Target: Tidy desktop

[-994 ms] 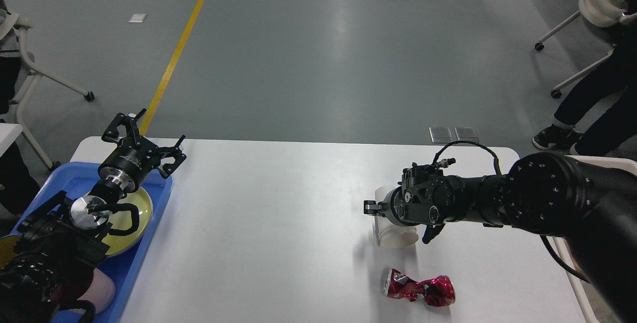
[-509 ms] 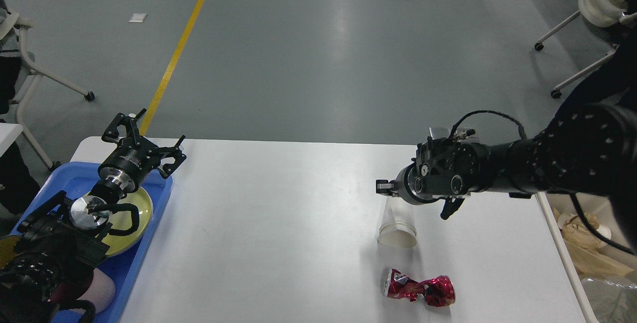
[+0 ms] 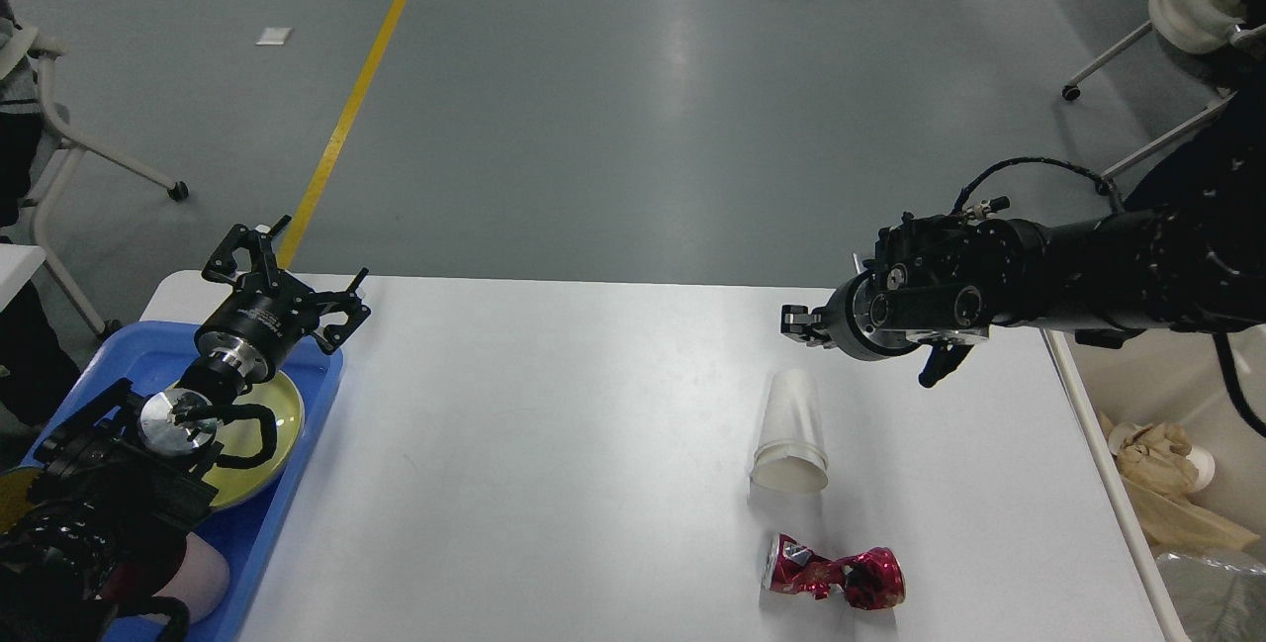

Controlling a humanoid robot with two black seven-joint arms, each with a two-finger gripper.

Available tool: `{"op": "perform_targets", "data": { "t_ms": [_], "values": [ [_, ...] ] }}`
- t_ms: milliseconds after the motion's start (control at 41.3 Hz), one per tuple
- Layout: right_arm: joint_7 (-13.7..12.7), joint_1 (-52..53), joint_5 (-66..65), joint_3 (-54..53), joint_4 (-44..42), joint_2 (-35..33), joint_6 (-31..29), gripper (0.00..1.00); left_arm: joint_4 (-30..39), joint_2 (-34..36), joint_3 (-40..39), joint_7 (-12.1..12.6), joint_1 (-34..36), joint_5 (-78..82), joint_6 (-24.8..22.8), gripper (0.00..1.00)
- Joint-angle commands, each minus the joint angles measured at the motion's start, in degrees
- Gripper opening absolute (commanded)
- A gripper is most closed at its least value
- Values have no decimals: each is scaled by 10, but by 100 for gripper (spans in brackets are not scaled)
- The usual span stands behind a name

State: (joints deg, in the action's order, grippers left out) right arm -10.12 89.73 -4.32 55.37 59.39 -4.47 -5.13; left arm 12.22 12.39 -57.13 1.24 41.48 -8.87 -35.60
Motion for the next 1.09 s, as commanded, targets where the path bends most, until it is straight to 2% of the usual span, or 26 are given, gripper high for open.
{"op": "perform_targets", "data": {
  "t_ms": [0,242,460,557,582,679,703,751,1066],
  "values": [
    [-1,-50,24,-4,-40,24,0,100,0,0,0,1,0,0,0,100],
    [0,-128,32,-7,-103,53,-1,100,0,0,0,1,0,0,0,100],
    [5,-156,32,-12,-122,71,4,100,0,0,0,1,0,1,0,100],
    [5,-163,27,-11,-125,73,6,84,0,0,0,1,0,0,0,100],
    [5,-169,21,-11,-127,75,9,76,0,0,0,1,0,0,0,100],
    [5,-170,30,-12,-128,77,12,64,0,0,0,1,0,0,0,100],
    [5,-170,31,-12,-128,78,13,52,0,0,0,1,0,0,0,100],
    [5,-170,32,-12,-129,78,13,0,0,0,0,1,0,0,0,100],
    [-1,-153,29,-11,-114,74,34,0,0,0,0,1,0,0,0,100]
  ]
}}
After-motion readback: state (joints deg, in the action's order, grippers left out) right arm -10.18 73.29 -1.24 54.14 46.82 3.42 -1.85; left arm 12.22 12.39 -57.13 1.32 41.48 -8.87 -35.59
